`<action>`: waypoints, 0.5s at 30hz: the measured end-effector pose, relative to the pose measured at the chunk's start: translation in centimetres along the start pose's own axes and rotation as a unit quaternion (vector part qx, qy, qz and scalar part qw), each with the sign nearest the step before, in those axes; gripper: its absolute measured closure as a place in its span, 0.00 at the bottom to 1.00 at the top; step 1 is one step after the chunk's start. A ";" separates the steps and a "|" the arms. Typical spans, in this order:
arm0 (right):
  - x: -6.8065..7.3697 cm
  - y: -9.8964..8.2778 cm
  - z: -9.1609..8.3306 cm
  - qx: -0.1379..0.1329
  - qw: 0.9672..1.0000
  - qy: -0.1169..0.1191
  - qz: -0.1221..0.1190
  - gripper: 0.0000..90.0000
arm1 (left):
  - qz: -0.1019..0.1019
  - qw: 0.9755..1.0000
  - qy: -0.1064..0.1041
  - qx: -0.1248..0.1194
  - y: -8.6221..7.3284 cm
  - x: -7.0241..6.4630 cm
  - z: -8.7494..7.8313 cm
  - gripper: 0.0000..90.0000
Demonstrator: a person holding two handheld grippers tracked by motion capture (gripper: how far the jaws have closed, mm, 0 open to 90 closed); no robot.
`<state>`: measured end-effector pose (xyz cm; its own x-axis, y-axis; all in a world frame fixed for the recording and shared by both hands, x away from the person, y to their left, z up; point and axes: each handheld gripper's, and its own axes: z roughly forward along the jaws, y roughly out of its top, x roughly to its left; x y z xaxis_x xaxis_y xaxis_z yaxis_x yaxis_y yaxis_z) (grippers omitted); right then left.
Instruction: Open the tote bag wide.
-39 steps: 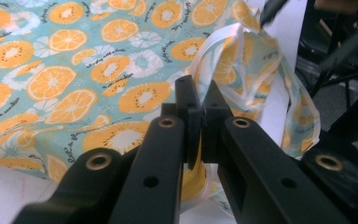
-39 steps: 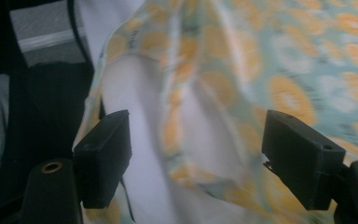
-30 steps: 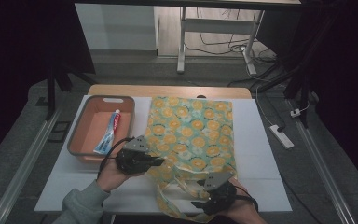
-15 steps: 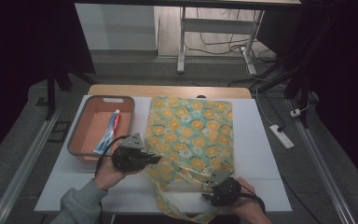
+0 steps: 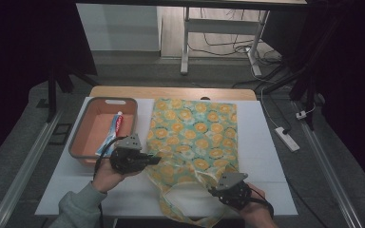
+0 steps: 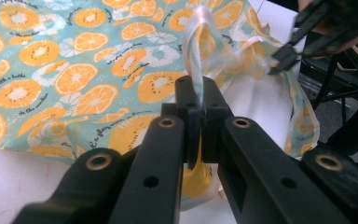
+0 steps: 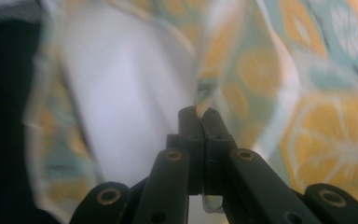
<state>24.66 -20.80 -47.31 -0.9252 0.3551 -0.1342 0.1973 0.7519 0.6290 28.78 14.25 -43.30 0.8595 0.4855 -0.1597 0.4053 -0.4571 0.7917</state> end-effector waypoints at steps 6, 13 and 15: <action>0.9 2.0 -3.4 -0.081 0.997 0.013 -0.007 0.99 | 0.002 1.000 0.006 -0.010 0.2 -0.1 -0.8 0.98; 0.4 3.6 -6.4 -0.130 0.991 -0.015 -0.014 0.99 | 0.001 0.999 0.015 -0.038 0.8 0.0 -2.6 0.98; -0.5 4.1 -7.0 -0.137 0.990 -0.042 -0.012 0.99 | -0.001 0.999 0.023 -0.042 1.1 0.2 -2.6 0.98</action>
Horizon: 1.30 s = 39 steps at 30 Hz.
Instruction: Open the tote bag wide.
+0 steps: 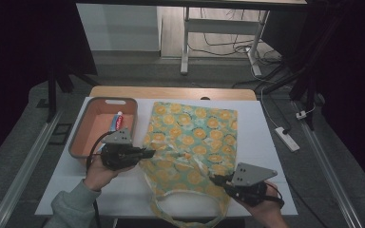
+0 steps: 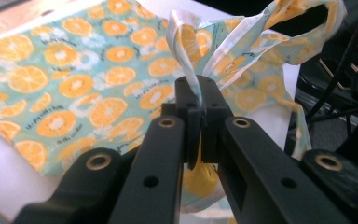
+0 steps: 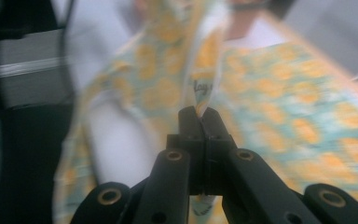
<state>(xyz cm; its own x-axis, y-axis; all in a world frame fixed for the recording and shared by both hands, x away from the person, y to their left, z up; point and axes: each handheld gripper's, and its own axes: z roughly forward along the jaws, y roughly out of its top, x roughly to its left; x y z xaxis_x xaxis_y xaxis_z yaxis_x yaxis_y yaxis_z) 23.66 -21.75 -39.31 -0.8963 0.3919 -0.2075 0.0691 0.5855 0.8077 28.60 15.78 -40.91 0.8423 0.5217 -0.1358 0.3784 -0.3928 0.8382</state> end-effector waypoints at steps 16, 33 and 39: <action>-11.9 -4.5 7.3 0.039 0.986 -0.042 0.155 0.99 | -0.011 0.996 0.069 0.063 0.7 2.0 5.5 0.98; -11.9 -7.8 10.0 0.113 0.979 -0.036 0.168 0.70 | -0.021 0.993 0.065 0.098 0.3 2.6 9.0 0.97; -9.5 -3.0 6.7 0.030 0.990 0.006 0.134 0.52 | -0.026 0.993 0.062 0.096 0.2 2.8 9.0 0.96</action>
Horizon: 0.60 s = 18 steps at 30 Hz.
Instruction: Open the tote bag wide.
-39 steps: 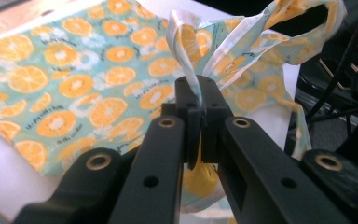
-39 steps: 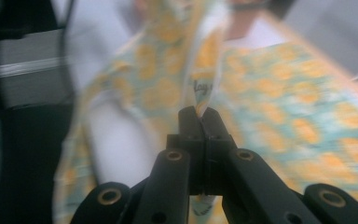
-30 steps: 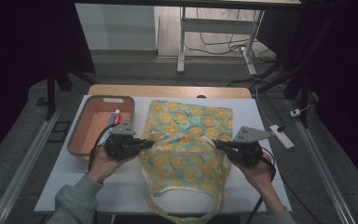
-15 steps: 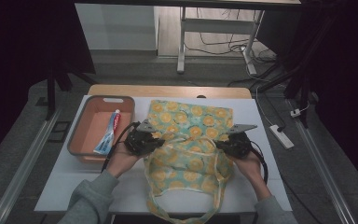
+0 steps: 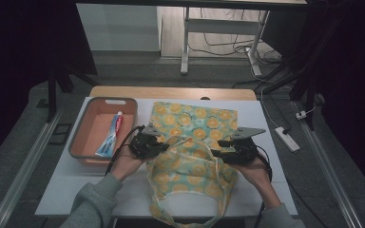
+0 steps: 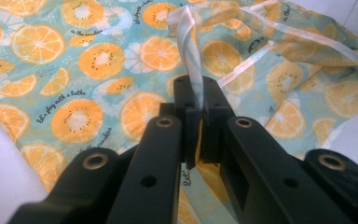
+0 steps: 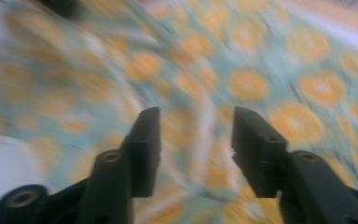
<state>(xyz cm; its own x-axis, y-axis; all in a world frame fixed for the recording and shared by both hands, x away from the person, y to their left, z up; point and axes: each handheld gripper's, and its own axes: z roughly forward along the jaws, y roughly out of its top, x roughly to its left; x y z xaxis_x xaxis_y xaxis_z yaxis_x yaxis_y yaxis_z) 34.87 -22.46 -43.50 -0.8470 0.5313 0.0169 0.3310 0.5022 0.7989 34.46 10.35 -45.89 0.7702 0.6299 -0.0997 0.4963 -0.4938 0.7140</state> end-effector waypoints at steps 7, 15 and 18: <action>2.9 -0.1 4.2 0.073 0.995 0.042 -0.052 0.42 | 0.000 1.000 -0.003 -0.003 0.0 -0.1 -0.1 0.96; 2.3 -2.8 8.2 0.157 0.985 0.026 -0.069 0.45 | -0.004 1.000 -0.006 -0.012 -0.1 0.2 -0.5 0.96; 2.0 -3.1 8.3 0.171 0.983 0.019 -0.068 0.57 | -0.002 1.000 -0.005 -0.012 -0.1 0.2 -0.5 0.96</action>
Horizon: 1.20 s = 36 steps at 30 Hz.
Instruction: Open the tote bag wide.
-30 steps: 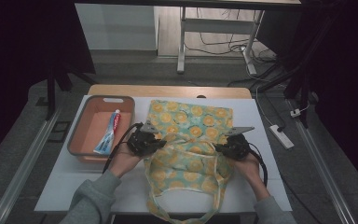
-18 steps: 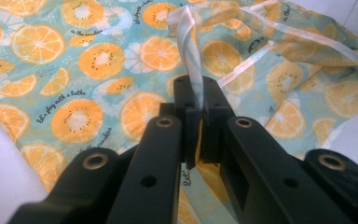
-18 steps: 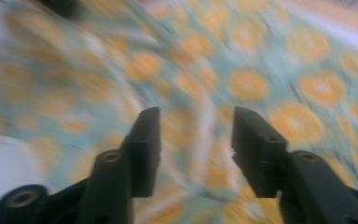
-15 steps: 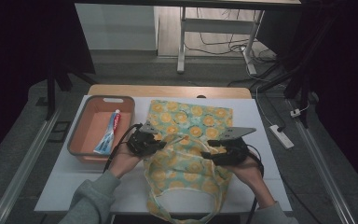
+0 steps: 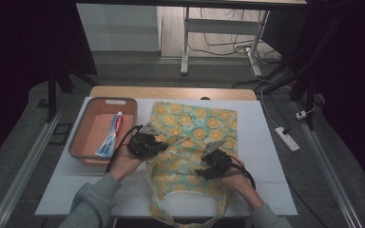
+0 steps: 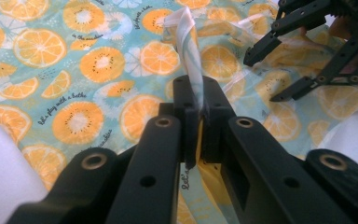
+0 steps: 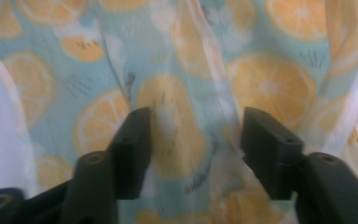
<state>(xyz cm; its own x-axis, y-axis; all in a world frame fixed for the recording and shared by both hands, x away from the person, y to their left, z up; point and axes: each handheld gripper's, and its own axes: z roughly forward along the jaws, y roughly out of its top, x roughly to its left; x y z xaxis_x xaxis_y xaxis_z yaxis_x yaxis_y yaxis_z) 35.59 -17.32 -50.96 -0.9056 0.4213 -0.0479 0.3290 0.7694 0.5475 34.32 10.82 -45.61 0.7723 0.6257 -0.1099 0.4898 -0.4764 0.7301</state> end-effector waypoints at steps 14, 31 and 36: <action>-0.5 1.3 -5.5 -0.130 0.991 0.017 0.037 1.00 | 0.005 1.000 0.010 -0.023 0.0 -0.4 -0.9 0.72; -1.2 1.1 -6.6 -0.162 0.985 0.012 0.063 1.00 | 0.141 0.987 -0.067 -0.048 1.5 -9.6 -3.4 0.47; -1.3 1.0 -6.4 -0.162 0.984 0.017 0.069 1.00 | 0.163 0.982 -0.095 0.012 0.9 -12.0 1.1 0.47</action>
<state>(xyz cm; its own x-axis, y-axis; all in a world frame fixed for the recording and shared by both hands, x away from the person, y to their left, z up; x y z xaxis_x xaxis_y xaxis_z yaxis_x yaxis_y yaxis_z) 35.38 -20.21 -45.02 -0.8682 0.4911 0.0712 0.3528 0.5099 0.7846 25.90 2.18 -44.32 0.9501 0.3120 0.0026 0.2108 -0.6481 0.7317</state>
